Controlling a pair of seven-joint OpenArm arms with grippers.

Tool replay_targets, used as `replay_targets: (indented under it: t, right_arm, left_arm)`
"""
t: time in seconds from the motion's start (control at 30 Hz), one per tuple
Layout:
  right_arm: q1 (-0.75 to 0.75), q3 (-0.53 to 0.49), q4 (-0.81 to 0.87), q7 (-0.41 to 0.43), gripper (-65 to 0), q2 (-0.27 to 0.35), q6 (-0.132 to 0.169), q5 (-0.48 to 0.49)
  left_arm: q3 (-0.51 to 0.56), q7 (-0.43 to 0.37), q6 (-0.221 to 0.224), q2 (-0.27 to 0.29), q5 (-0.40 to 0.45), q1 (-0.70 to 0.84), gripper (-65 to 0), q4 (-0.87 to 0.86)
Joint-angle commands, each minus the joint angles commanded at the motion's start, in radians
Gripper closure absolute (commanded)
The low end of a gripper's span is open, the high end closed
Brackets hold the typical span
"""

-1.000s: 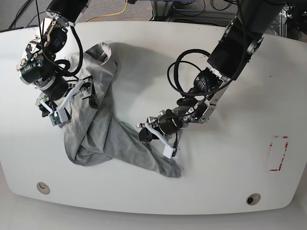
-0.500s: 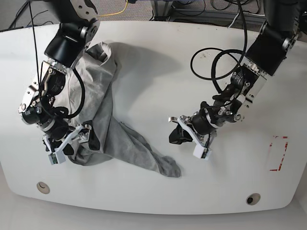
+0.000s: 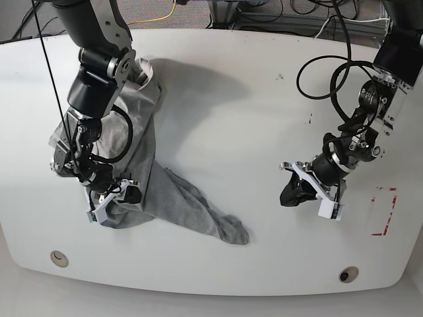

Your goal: Layout the t-shirt on the table in an organized manner, then fold the t-shirt properly

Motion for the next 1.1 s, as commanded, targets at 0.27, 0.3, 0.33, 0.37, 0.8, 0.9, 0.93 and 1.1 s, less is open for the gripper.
replay_targets:
  t: [0.27, 0.3, 0.33, 0.37, 0.8, 0.9, 0.93, 1.1]
  right_arm:
    - [0.000, -0.164, -0.104, 0.121, -15.9, -0.029, 0.000, -0.038]
    - [0.000, -0.189, -0.114, 0.126, -15.7, -0.035, 0.000, -0.037]
    - [-0.002, -0.201, -0.118, 0.127, -15.7, -0.040, 0.000, -0.038]
    - [-0.003, -0.213, -0.120, 0.130, -15.7, -0.044, 0.000, -0.041]
    - [-0.038, -0.330, -0.106, 0.129, -15.4, -0.129, 0.000, -0.037]
    - [-0.043, -0.330, -0.044, 0.123, -15.4, -0.129, 0.000, -0.037]
    - [-0.044, -0.330, -0.018, 0.114, -15.2, -0.129, 0.000, -0.038]
    - [-0.044, -0.328, 0.092, 0.049, -15.2, -0.126, 0.000, -0.046]
  left_arm:
    - [-0.040, 0.000, 0.000, -0.032, 0.000, 0.040, -0.6, 0.035]
    - [-0.041, 0.000, 0.000, -0.032, 0.000, 0.040, -0.6, 0.037]
    - [-0.041, 0.000, 0.000, -0.034, 0.000, 0.040, -0.6, 0.040]
    - [-0.041, 0.000, 0.000, -0.035, 0.000, 0.040, -0.6, 0.041]
    - [-0.061, 0.000, 0.000, -0.066, -0.005, 0.057, -0.6, 0.061]
    - [-0.083, 0.000, 0.000, -0.069, -0.002, 0.083, -0.6, 0.077]
    - [-0.091, 0.000, 0.000, -0.071, -0.002, 0.091, -0.6, 0.077]
    - [-0.097, 0.000, 0.000, -0.071, -0.002, 0.098, -0.6, 0.077]
